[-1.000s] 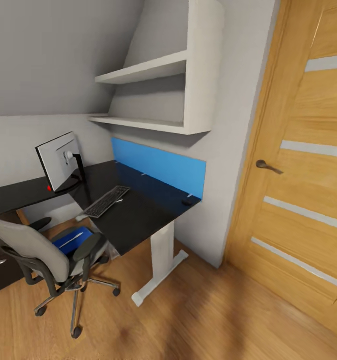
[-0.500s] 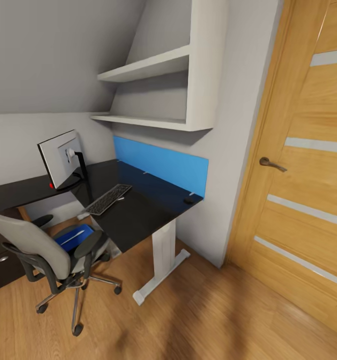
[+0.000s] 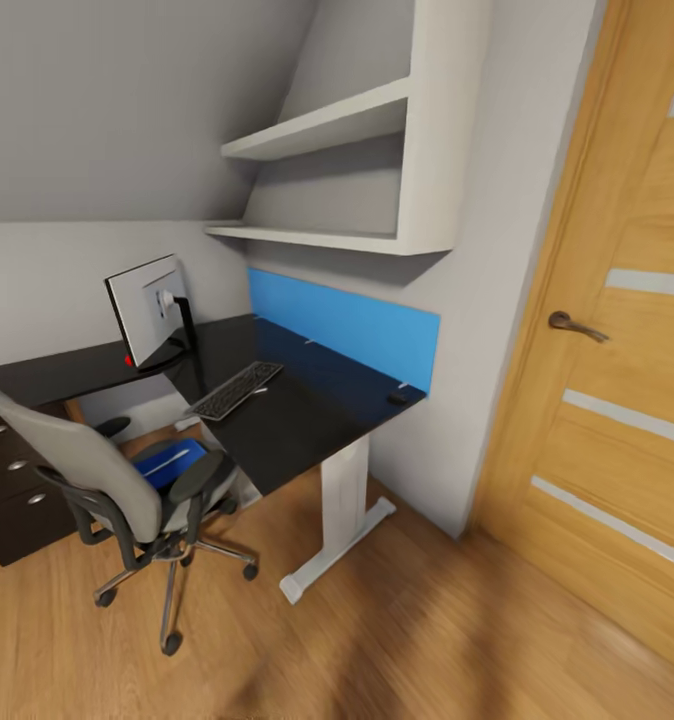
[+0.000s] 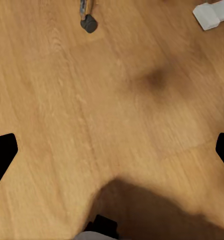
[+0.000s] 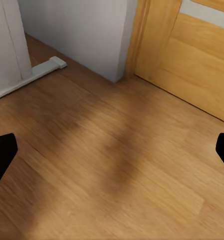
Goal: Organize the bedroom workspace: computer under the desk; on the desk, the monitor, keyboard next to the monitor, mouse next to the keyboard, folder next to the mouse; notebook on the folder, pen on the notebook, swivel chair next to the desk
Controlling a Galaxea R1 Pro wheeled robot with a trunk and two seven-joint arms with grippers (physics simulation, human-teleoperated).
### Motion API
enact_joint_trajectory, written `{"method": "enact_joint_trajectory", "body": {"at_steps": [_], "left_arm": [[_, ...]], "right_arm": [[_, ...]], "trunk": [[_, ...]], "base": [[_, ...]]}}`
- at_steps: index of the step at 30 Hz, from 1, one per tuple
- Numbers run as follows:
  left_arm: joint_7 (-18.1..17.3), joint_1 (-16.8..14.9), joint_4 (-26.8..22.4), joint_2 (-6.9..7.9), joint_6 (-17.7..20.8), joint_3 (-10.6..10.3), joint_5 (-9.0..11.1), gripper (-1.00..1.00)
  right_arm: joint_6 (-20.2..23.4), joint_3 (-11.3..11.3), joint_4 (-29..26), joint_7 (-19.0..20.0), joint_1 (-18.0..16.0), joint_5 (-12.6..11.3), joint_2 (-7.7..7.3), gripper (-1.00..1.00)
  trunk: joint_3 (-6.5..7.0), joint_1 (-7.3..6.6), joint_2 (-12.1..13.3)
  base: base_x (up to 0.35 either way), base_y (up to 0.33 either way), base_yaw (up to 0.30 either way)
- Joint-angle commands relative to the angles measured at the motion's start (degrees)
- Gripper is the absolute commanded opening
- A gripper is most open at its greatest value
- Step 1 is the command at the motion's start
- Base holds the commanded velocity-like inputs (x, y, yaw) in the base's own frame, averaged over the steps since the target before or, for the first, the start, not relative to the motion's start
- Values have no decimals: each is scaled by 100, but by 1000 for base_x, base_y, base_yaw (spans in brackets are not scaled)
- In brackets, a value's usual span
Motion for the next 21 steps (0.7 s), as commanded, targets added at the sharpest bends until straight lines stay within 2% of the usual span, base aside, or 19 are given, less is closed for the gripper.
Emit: {"method": "enact_joint_trajectory", "body": {"at_steps": [1,6,16,21], "left_arm": [[-3,3,-11,-8,-138,35,-8,100],[-3,3,-4,-24,-476,45,-14,100],[-10,3,3,-26,-566,20,-17,100],[-19,3,7,-27,-575,25,-26,100]], "right_arm": [[-13,-3,-1,-7,-3,9,0,100],[-11,-4,-12,-7,-3,9,-1,100],[-11,-1,-18,-6,-3,11,-1,100],[-13,4,-13,1,-3,17,2,100]], "trunk": [[-23,23,-44],[-113,133,-245],[-295,352,-646],[-368,440,-806]], "base": [[0,0,275],[0,0,276],[0,0,270],[0,0,81]]}}
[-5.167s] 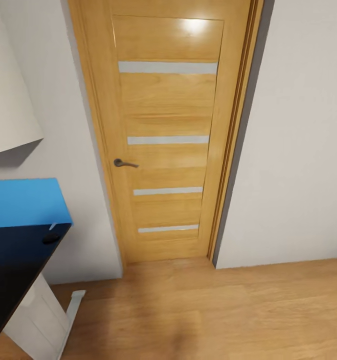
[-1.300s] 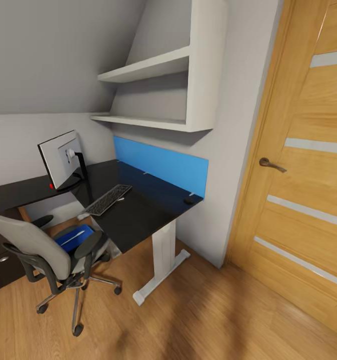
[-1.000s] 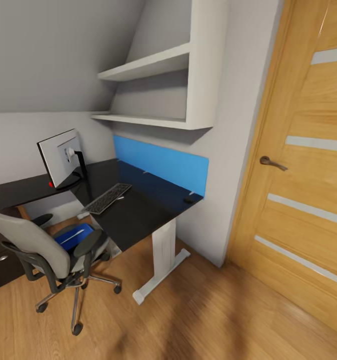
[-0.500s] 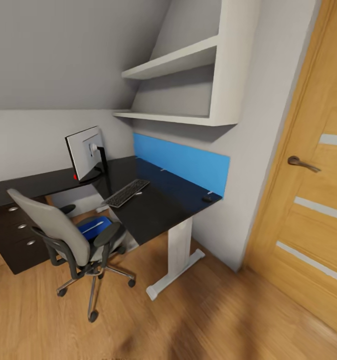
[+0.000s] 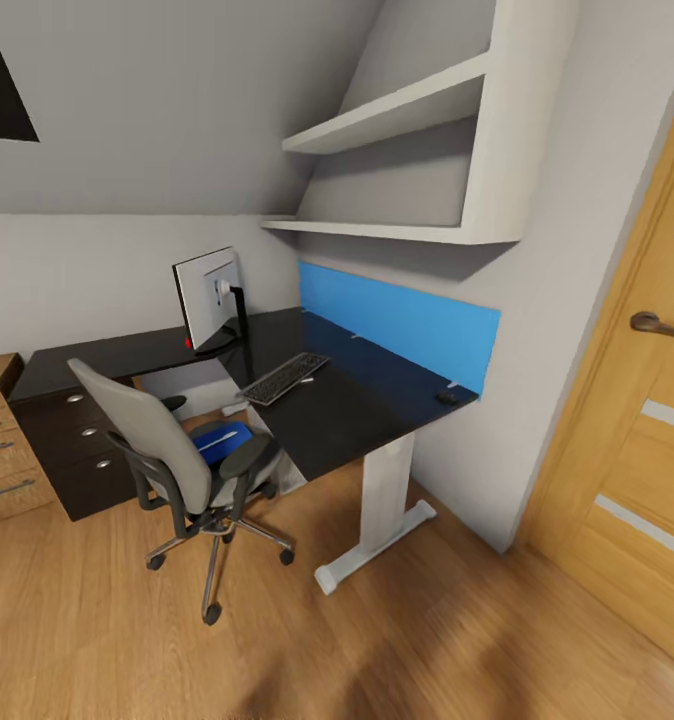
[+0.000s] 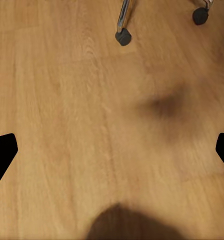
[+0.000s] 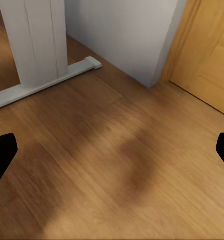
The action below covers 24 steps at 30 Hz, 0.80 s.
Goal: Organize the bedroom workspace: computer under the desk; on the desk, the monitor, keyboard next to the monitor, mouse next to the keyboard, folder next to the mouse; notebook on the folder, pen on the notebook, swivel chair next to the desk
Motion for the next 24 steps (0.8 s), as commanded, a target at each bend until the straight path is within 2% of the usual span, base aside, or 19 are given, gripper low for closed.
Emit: {"method": "enact_joint_trajectory", "body": {"at_steps": [1,7,15,24], "left_arm": [[-10,3,-11,-6,-9,29,-15,100],[-45,3,1,-12,-41,-53,-52,100],[-51,3,7,-23,-42,-63,-54,100],[-47,3,14,-128,-42,-87,-62,100]], "right_arm": [[-15,-4,3,-8,-3,9,0,100],[-14,-8,4,-10,-3,-5,13,100],[-12,-8,4,-16,-3,-1,14,100],[-12,-12,4,-16,-3,-8,15,100]], "trunk": [[-5,0,-3],[-5,0,-3],[-5,0,-3],[-5,0,-3]], "base": [[0,0,10],[0,0,71],[0,0,261],[0,0,283]]}}
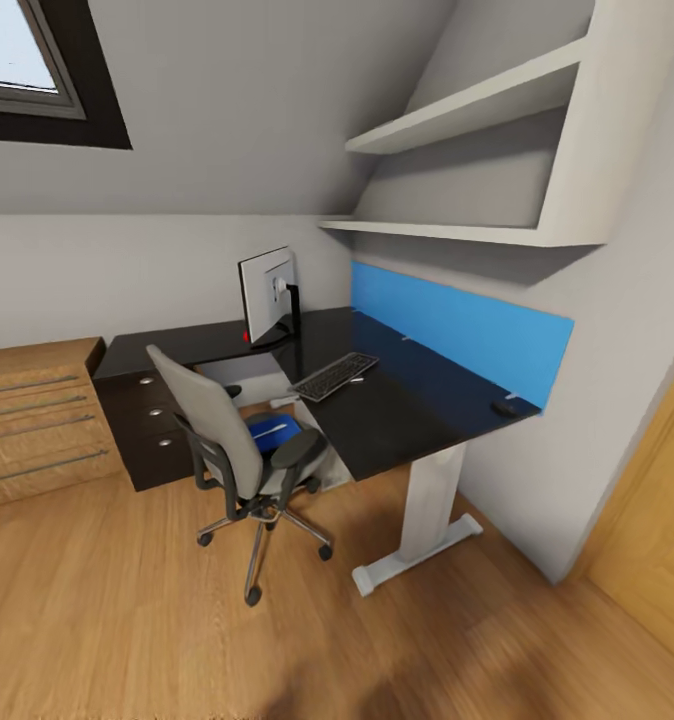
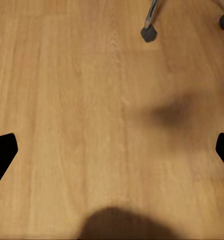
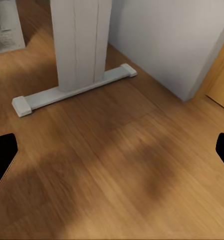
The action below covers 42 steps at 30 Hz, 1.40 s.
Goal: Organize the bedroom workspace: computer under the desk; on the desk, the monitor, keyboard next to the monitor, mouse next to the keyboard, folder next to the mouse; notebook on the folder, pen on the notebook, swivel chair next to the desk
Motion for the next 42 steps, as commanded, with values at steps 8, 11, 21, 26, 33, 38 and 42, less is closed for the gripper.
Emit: {"method": "enact_joint_trajectory", "body": {"at_steps": [8,11,21,26,33,38,42], "left_arm": [[-2,3,-9,3,-3,20,-12,100],[-2,3,-9,6,-7,19,-12,100],[-2,3,-3,35,-2,18,-14,100],[1,3,29,43,-1,15,-180,100],[21,3,61,43,-1,10,-511,100],[27,3,78,51,10,17,-560,100],[14,3,137,57,47,29,-550,100]], "right_arm": [[-14,-2,3,-5,-3,12,0,100],[-14,-2,3,-6,-3,14,0,100],[-14,-4,3,-3,-3,16,0,100],[-14,-2,3,-6,-3,16,0,100],[-14,-4,2,-6,-3,16,0,100],[-17,3,9,0,-3,20,-8,100],[-31,2,-4,-3,-3,24,-19,100]], "trunk": [[-4,0,-3],[-4,0,-3],[-4,0,-3],[-4,0,-3],[-4,0,-3],[-4,0,-3],[-4,0,-3]], "base": [[0,0,287],[0,0,287],[0,0,287],[0,0,287],[0,0,288],[0,0,286],[0,0,272]]}}
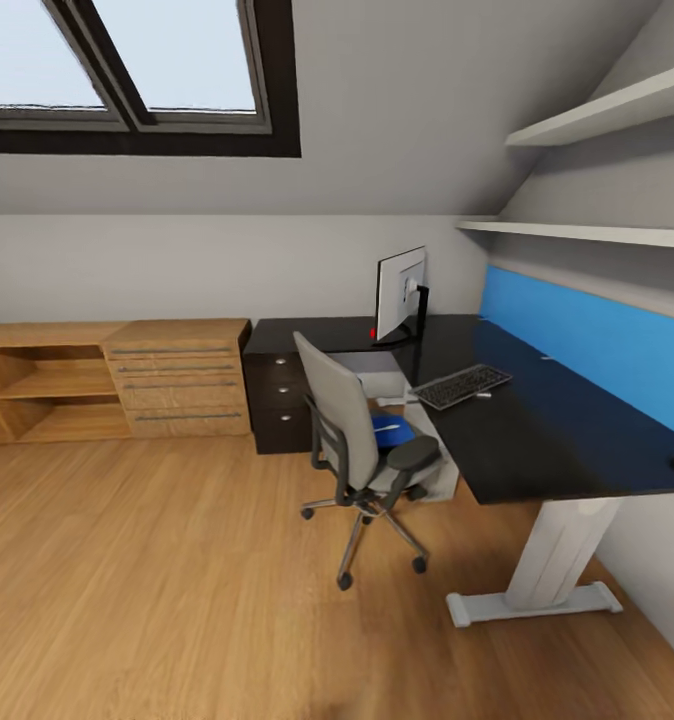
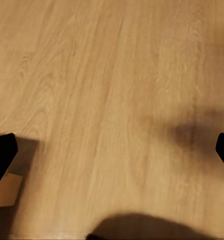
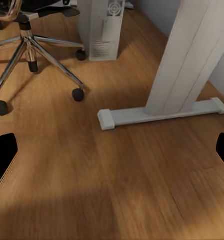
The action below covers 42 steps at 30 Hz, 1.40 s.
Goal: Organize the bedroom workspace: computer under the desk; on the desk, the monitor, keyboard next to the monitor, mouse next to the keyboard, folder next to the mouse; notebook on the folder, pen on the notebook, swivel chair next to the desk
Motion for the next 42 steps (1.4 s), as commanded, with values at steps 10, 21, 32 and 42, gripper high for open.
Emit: {"method": "enact_joint_trajectory", "body": {"at_steps": [10,21,32,42], "left_arm": [[16,2,276,146,-215,38,50,100],[24,2,284,185,-246,49,54,100],[3,-6,-128,121,-217,-35,22,100],[43,-1676,-1920,-455,3900,-34,18,100]], "right_arm": [[3,-2,16,-3,-3,8,11,100],[137,-8,11,5,-3,2,-187,100],[229,39,24,59,-6,46,-150,100],[4037,54,-454,74,-2561,106,770,100]], "trunk": [[-4,0,-3],[-4,0,-3],[-4,0,-3],[-4,0,-3]], "base": [[0,0,37],[0,0,1],[0,0,0],[0,0,0]]}}
